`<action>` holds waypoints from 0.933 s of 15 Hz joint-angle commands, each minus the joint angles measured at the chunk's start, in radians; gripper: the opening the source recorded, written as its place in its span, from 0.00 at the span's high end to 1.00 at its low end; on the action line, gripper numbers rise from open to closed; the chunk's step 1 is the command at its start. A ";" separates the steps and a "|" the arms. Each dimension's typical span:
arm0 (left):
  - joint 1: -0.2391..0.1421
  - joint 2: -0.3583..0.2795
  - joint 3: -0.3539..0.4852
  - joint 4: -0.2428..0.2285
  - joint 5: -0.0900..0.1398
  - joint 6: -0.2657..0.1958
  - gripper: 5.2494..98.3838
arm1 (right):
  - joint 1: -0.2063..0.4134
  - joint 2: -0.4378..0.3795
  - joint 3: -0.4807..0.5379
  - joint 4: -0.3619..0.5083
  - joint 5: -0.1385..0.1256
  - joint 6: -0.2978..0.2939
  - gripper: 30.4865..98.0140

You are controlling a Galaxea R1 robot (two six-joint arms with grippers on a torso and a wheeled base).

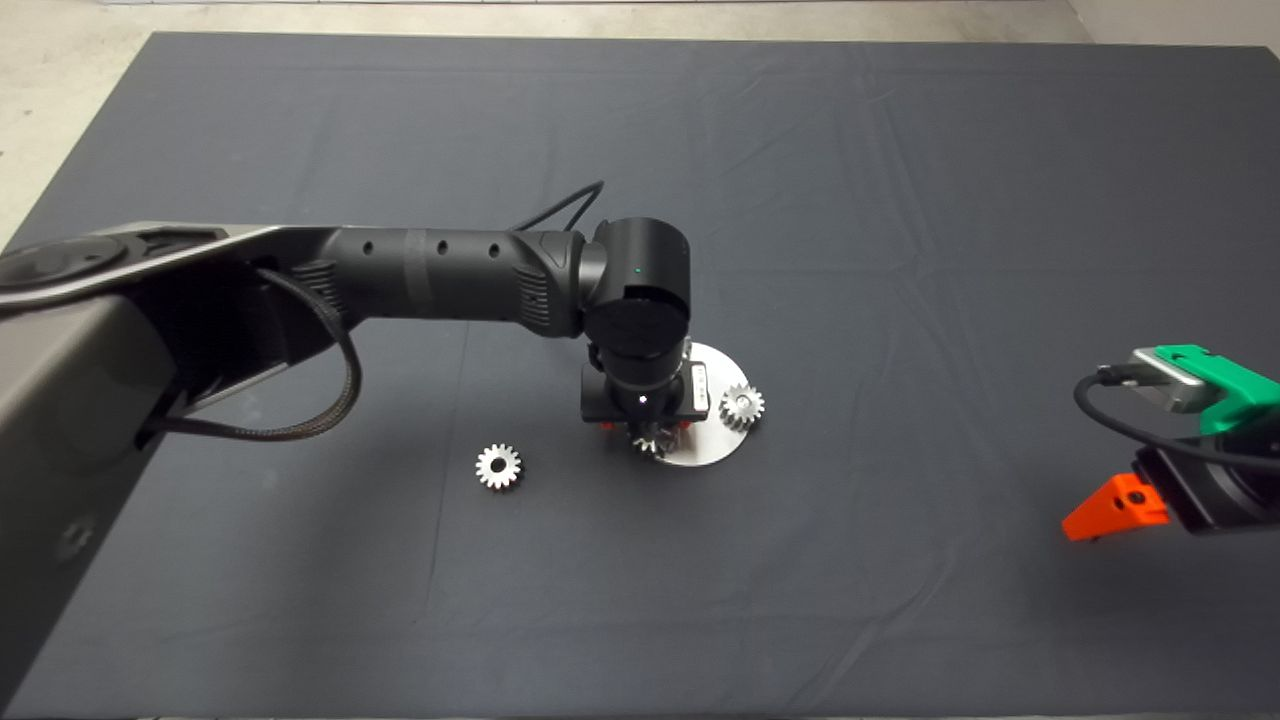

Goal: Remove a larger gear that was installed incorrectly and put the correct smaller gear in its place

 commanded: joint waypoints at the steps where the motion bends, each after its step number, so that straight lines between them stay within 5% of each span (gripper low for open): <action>1: -0.018 0.014 0.024 -0.042 0.077 -0.020 0.39 | 0.022 0.000 0.004 0.034 -0.097 -0.003 0.00; 14: -0.018 0.007 0.021 -0.036 0.076 -0.025 0.54 | 0.042 0.009 0.007 0.034 -0.095 -0.001 0.00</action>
